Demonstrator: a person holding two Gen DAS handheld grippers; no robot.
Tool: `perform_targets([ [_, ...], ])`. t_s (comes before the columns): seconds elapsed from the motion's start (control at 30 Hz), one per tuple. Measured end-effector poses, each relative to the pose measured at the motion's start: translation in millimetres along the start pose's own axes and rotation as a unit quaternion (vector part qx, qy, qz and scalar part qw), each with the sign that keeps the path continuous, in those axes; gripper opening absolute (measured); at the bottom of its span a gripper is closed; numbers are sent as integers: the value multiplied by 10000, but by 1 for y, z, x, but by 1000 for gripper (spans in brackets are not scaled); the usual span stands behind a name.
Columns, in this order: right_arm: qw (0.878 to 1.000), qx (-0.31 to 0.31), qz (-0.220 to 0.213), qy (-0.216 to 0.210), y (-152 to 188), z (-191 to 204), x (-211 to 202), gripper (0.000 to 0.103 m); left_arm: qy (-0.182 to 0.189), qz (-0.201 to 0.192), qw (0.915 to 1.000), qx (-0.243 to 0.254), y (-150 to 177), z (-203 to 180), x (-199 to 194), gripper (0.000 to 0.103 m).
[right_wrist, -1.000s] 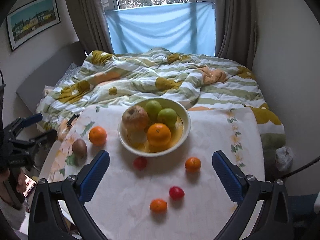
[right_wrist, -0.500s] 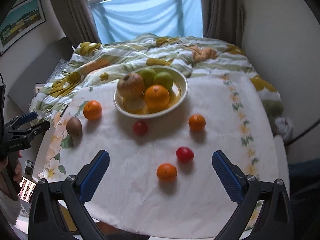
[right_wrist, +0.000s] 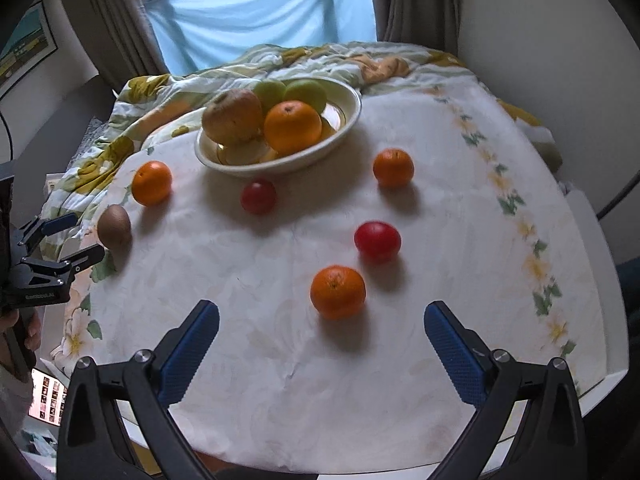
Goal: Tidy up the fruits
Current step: 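Withdraw the right tool and move the left tool to the brown kiwi, then close the left tool on the kiwi while the right tool grasps a mandarin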
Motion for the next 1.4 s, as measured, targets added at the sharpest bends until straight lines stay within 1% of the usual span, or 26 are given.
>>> perform_targets([
  [0.07,10000,25,77,41,4,-1,6,102,76,71,9999,34,-1,3,8,101],
  [0.1,9999,44,89,46,4,-2,7,102,97,124,9998,74,-2,4,12,95],
  [0.13,9999,59,101,51,5,-2,8,101,102,166,9998,105,-1,5,15,92],
  [0.2,9999,61,111,88,5,-2,10,101,125,248,9995,155,0,6,21,90],
  [0.23,9999,48,113,110,5,-2,11,100,151,262,9994,160,0,6,22,88],
  [0.33,9998,12,128,138,4,0,13,96,238,322,9991,157,0,6,27,81],
  [0.37,9998,7,140,143,4,0,14,95,251,333,9990,159,1,6,28,80],
  [0.4,9998,11,152,139,4,0,15,94,236,341,9990,168,0,6,29,80],
  [0.47,9998,20,177,119,4,1,17,89,205,341,9990,182,0,7,30,77],
  [0.5,9997,13,193,115,5,2,18,88,164,339,9991,189,0,8,30,72],
  [0.63,9996,-22,231,130,5,5,21,82,217,368,9990,164,0,11,29,72],
  [0.73,9996,-45,261,125,5,7,22,75,176,368,9990,187,0,11,30,72],
  [0.9,9995,-83,239,168,4,6,23,72,191,360,9991,73,1,13,29,72],
  [0.97,9995,-89,245,177,4,6,24,68,184,351,9992,34,2,12,28,72],
  [1.1,9994,-124,246,224,2,4,28,66,135,327,9994,-36,4,12,27,72],
  [1.17,9992,-177,243,251,1,5,31,61,132,320,9994,-79,6,12,26,72],
  [1.3,9992,-213,237,239,-1,5,36,55,114,317,9993,-148,9,12,24,72],
  [1.37,9990,-272,246,253,-1,6,38,44,111,312,9993,-189,10,12,23,72],
  [1.4,9989,-299,252,276,0,6,38,41,112,307,9992,-210,11,11,22,72],
])
Point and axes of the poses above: each gripper's, at about its wrist camera, not at the fingertips, and x roughly the way its jaws point, z to its left, y to its underside, the point moved 8 cm from there along x, roughly the way its jaws point, and after that the axes turned 10 degrees about y, right-handed, at the moved point
